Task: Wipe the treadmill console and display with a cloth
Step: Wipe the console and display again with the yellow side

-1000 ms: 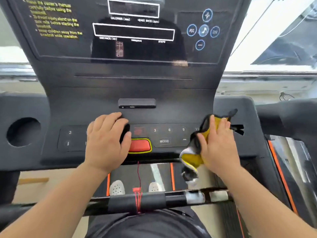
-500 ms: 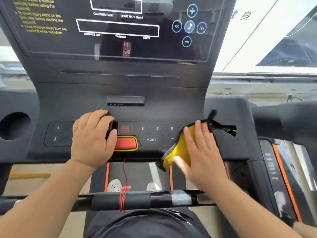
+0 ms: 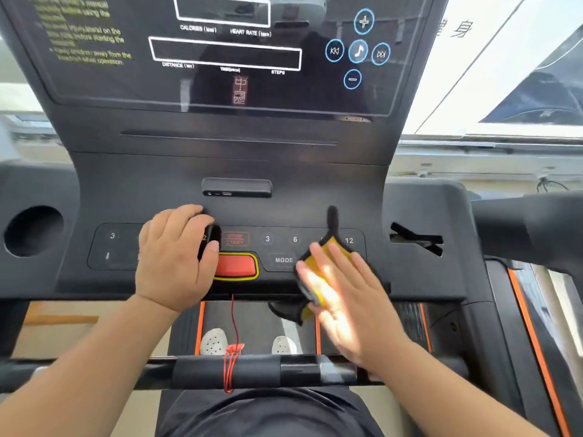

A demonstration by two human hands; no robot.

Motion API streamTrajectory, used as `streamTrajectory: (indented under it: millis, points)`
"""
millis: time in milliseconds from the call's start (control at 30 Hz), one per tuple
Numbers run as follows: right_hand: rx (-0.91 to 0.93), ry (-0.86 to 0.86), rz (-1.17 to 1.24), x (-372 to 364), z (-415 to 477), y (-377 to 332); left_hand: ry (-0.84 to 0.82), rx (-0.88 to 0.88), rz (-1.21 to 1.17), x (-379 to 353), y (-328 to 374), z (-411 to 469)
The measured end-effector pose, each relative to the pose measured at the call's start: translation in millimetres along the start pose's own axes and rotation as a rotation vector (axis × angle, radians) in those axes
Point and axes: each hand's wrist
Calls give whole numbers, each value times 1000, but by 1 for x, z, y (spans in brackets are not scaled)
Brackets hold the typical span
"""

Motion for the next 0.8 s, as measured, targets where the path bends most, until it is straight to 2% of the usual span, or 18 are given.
streamTrajectory:
  millis: [167,233,333,467,533,700,800]
  points:
    - [-372,-81,97,19,23,38,7,-11,-5,0,-2,-1]
    - [-415,-96,42,26,48,27,-1,-13,-12,1,-2,-1]
    - [-244,-69,2,29,68,-5,-18,-9,-17,1,-2,-1]
    - [60,-58,-15,15,43,-28,-23,-9,-23,2,-2,-1]
    - [89,-41,-2,8,20,-17,-17,-14,-32,1,-3,-1]
    - [-288,-95,50,14,10,27,-7,-4,-61,1,-4,-1]
    - [-420,-106,18,20,33,15,16,13,-134,3,-4,-1]
Point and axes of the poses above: each hand's wrist, its own z-axis towards the middle knuckle, its own x-axis out of the back of the hand, y = z × x, and after that the axes turned 1 degree about -x, right-handed
